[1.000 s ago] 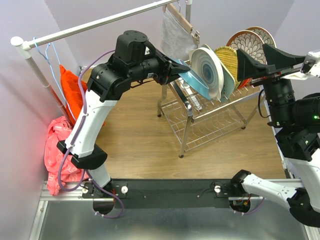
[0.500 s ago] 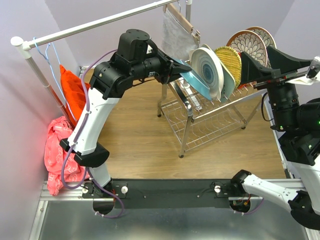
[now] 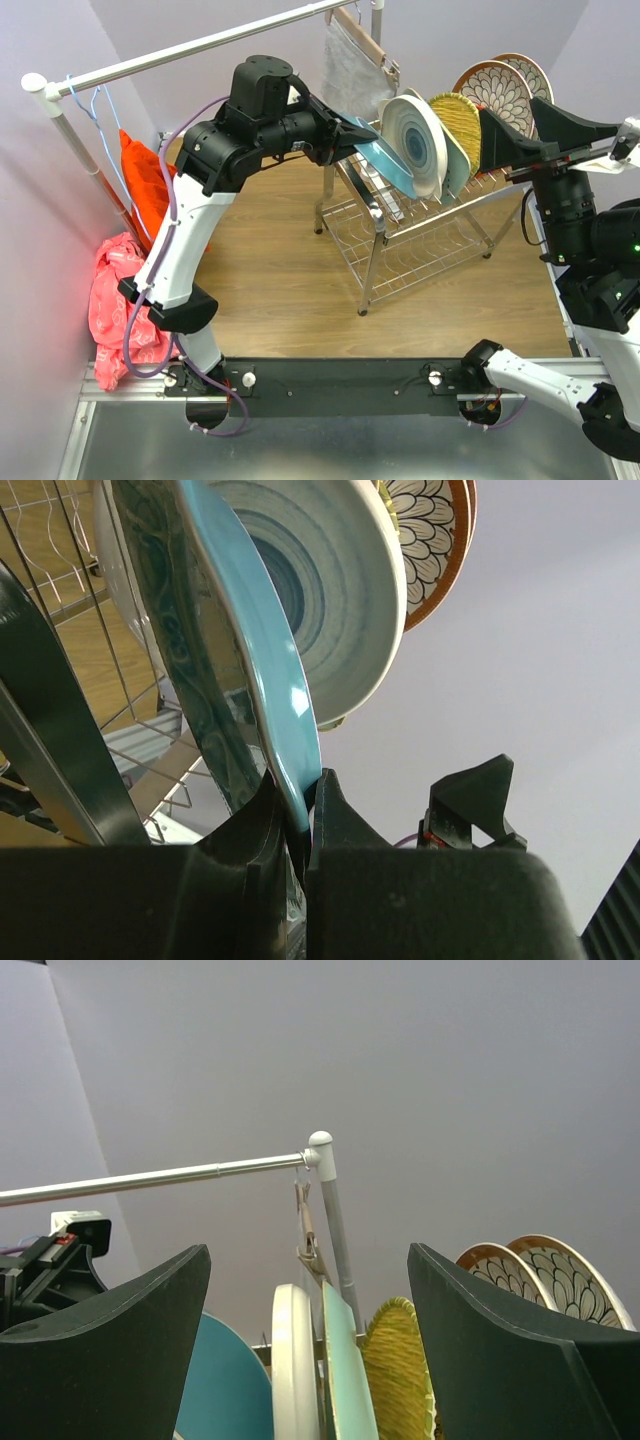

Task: Load the plates into the dish rack
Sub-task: Insert the plate into the dish rack

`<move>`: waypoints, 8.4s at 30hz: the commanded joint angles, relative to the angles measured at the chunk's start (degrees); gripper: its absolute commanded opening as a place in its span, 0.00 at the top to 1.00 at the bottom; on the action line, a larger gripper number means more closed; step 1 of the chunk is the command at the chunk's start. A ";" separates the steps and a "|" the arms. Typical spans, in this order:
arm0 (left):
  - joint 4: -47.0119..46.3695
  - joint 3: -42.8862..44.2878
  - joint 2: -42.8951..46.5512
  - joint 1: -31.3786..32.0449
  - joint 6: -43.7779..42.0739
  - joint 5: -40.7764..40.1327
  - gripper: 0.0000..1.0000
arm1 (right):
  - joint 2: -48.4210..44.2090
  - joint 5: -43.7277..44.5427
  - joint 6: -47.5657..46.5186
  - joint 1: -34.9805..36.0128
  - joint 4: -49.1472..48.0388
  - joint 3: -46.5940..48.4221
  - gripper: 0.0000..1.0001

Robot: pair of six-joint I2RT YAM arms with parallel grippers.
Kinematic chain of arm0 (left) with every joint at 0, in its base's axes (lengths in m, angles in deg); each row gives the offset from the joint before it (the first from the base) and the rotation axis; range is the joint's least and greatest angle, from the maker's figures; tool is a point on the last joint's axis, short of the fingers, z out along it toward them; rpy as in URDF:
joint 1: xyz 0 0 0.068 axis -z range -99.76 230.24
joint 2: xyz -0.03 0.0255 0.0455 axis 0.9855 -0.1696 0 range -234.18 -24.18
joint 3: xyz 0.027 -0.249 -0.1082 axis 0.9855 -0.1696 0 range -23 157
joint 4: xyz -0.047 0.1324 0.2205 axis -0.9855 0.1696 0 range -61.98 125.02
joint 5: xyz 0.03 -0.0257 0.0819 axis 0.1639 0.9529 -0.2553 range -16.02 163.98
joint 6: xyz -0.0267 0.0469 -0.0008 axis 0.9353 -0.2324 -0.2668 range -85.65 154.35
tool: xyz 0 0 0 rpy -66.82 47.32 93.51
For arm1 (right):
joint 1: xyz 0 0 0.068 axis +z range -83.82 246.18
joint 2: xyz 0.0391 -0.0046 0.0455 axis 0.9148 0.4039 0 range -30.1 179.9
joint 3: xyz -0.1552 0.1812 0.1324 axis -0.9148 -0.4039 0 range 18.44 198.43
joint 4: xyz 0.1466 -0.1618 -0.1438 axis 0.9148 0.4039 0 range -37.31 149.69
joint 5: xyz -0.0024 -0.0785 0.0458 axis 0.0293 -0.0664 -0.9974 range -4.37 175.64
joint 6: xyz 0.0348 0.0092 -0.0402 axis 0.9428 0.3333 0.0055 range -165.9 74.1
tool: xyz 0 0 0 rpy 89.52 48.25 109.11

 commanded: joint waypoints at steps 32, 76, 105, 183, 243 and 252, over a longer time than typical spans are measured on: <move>-4.56 0.46 5.15 -3.23 -3.73 8.32 1.00 | -2.97 -0.82 1.74 -0.36 -0.82 -3.49 0.12; -4.03 2.05 0.41 -1.65 -0.83 9.55 1.00 | -5.61 -0.47 2.26 -0.62 -0.82 -5.08 0.12; -8.16 0.46 -0.38 -1.12 -0.74 11.48 0.28 | -6.75 -0.21 2.35 -1.06 -0.82 -6.04 0.12; -17.74 -4.19 -0.30 -0.60 2.07 11.75 0.28 | 7.31 -26.84 -5.82 -1.32 23.18 2.48 0.32; -20.64 -17.20 8.76 -0.86 -1.00 9.38 0.27 | 10.91 -27.63 -4.68 -1.24 15.44 7.05 0.99; -19.67 -19.57 11.91 -1.12 -1.44 9.11 0.27 | 8.28 -33.34 -4.77 -1.32 14.48 6.62 0.85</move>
